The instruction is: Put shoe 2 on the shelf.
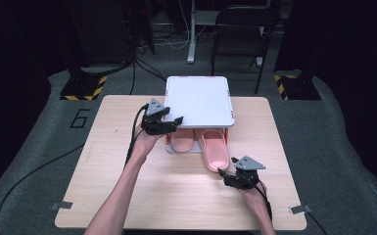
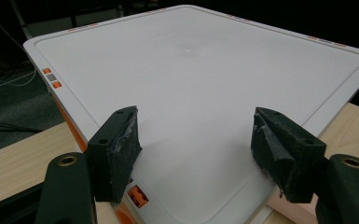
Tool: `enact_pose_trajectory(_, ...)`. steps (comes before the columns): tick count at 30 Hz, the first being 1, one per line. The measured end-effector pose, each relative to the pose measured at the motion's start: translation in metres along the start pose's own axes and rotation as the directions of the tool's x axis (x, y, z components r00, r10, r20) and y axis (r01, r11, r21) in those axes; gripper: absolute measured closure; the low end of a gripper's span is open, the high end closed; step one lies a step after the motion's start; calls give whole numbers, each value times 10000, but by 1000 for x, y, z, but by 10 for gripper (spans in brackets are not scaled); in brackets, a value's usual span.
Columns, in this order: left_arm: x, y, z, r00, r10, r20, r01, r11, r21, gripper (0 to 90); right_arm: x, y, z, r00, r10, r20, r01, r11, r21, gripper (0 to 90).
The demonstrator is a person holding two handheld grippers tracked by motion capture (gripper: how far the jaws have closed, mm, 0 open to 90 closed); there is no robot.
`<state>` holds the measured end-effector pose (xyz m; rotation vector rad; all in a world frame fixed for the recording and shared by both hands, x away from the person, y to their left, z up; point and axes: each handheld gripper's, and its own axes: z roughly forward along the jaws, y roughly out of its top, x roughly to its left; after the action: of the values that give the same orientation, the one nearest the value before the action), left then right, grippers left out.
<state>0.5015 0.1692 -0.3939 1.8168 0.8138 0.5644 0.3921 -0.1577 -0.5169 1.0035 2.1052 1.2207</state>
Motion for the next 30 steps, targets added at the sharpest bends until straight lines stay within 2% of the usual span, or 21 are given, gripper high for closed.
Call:
enact_pose_trajectory(3, 0, 0, 0, 10000, -27, 30, 27, 10000, 33, 322, 2, 1, 7, 9995, 314, 68, -313, 9994, -129, 321)
enact_pose_trajectory(9, 0, 0, 0, 10000, -32, 27, 32, 10000, 28, 322, 0, 12, 17, 9995, 279, 118, -278, 9996, -20, 339)
enact_pose_trajectory(10, 0, 0, 0, 10000, -6, -12, 6, 10000, 1, 323, -2, 15, 19, 9999, 116, 84, -116, 9999, 55, 340)
enact_pose_trajectory(15, 0, 0, 0, 10000, -3, -2, 3, 10000, -8, 322, -6, 25, 30, 9997, 216, 152, -218, 9997, 113, 339)
enact_pose_trajectory(17, 0, 0, 1, 10000, -65, 6, 65, 10000, -58, 323, -9, 29, 35, 9998, 122, 171, -125, 9997, 193, 339)
enact_pose_trajectory(21, 0, 0, 1, 10000, -73, -8, 73, 10000, -58, 323, -13, 35, 46, 9992, 326, 248, -337, 9986, 418, 339)
enact_pose_trajectory(28, 0, 0, 1, 9999, -112, -12, 112, 9999, -46, 323, -13, 41, 62, 9967, 689, 434, -710, 9963, 490, 361)
enact_pose_trajectory(29, 0, 0, 1, 9999, -121, 6, 121, 9999, -21, 323, -12, 42, 65, 9971, 574, 508, -594, 9975, 389, 361)
enact_pose_trajectory(30, 0, 0, 1, 9999, -158, -22, 158, 9999, -67, 323, -11, 43, 66, 9972, 563, 490, -587, 9970, 511, 362)
